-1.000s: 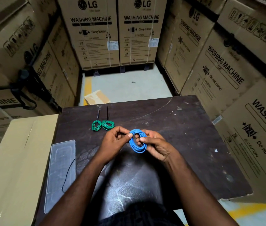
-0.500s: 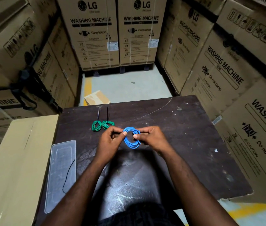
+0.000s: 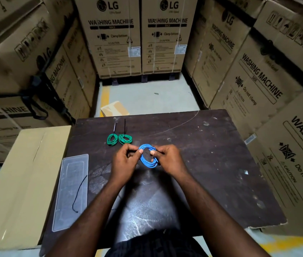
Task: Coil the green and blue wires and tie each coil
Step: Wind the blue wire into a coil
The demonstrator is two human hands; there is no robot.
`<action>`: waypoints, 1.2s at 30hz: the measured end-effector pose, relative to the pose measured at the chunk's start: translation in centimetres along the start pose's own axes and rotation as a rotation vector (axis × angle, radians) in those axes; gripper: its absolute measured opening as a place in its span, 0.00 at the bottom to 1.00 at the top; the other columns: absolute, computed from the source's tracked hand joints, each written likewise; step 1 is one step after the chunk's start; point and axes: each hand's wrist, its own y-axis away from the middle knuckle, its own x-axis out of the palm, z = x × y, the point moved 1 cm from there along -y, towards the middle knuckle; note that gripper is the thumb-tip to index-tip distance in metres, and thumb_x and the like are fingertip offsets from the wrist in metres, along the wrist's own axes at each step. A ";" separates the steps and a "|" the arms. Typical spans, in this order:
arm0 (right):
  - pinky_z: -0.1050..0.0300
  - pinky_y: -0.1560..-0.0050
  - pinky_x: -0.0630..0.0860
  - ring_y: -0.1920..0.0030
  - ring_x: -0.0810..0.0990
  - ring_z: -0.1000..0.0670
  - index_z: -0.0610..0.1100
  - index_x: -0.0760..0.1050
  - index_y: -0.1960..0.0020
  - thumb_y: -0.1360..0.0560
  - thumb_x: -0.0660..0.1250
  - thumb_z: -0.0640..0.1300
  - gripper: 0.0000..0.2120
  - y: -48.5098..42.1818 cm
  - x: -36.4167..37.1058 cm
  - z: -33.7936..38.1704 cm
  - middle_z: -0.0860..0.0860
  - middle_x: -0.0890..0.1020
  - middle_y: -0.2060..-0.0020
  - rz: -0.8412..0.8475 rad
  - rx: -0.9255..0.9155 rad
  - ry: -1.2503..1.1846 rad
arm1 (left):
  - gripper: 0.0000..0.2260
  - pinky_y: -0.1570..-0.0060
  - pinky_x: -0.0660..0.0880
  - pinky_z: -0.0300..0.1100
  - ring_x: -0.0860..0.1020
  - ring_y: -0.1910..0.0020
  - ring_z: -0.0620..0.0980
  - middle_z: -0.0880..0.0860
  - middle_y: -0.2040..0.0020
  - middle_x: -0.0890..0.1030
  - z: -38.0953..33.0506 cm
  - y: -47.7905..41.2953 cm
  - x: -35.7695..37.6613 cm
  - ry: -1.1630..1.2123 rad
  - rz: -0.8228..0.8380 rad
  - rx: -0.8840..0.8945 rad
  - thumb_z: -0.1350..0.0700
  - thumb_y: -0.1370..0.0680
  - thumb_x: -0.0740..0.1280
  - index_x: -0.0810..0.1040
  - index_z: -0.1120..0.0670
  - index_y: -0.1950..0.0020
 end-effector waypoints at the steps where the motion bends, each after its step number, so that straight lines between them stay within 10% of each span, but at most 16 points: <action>1: 0.54 0.59 0.78 0.64 0.76 0.62 0.42 0.84 0.52 0.27 0.71 0.42 0.06 -0.1 -0.1 -0.1 0.51 0.86 0.59 0.019 0.007 0.010 | 0.03 0.64 0.75 0.37 0.77 0.67 0.40 0.50 0.63 0.81 0.1 0.2 0.1 -0.006 -0.012 -0.005 0.61 0.25 0.71 0.78 0.59 0.56; 11: 0.62 0.61 0.77 0.60 0.79 0.56 0.43 0.78 0.40 0.22 0.64 0.38 0.12 0.8 -1.2 0.8 0.53 0.84 0.58 0.397 0.244 -0.610 | 0.03 0.59 0.77 0.43 0.79 0.63 0.45 0.53 0.61 0.82 -0.4 1.5 -0.2 0.001 -0.072 -0.034 0.60 0.25 0.71 0.79 0.58 0.56; 18: 0.59 0.64 0.81 0.65 0.83 0.54 0.38 0.80 0.46 0.26 0.68 0.38 0.09 1.7 -1.6 1.3 0.49 0.85 0.63 0.308 0.363 -0.729 | 0.02 0.59 0.75 0.38 0.77 0.63 0.44 0.55 0.61 0.82 -1.7 2.5 0.2 -0.009 -0.149 -0.014 0.63 0.25 0.71 0.79 0.61 0.56; 28: 0.50 0.73 0.80 0.71 0.78 0.52 0.41 0.83 0.50 0.24 0.67 0.42 0.08 2.6 -0.6 0.7 0.40 0.83 0.63 0.141 0.057 -0.209 | 0.03 0.59 0.75 0.34 0.78 0.63 0.40 0.52 0.62 0.82 -2.4 4.9 1.3 -0.032 -0.263 -0.023 0.65 0.26 0.71 0.79 0.59 0.57; 36: 0.57 0.37 0.69 0.36 0.75 0.45 0.39 0.71 0.31 0.21 0.61 0.44 0.19 3.4 -0.5 1.0 0.42 0.76 0.36 0.262 -0.196 0.236 | 0.05 0.60 0.76 0.36 0.77 0.64 0.40 0.50 0.63 0.81 -2.0 6.2 1.6 -0.035 -0.315 -0.037 0.66 0.26 0.71 0.78 0.57 0.58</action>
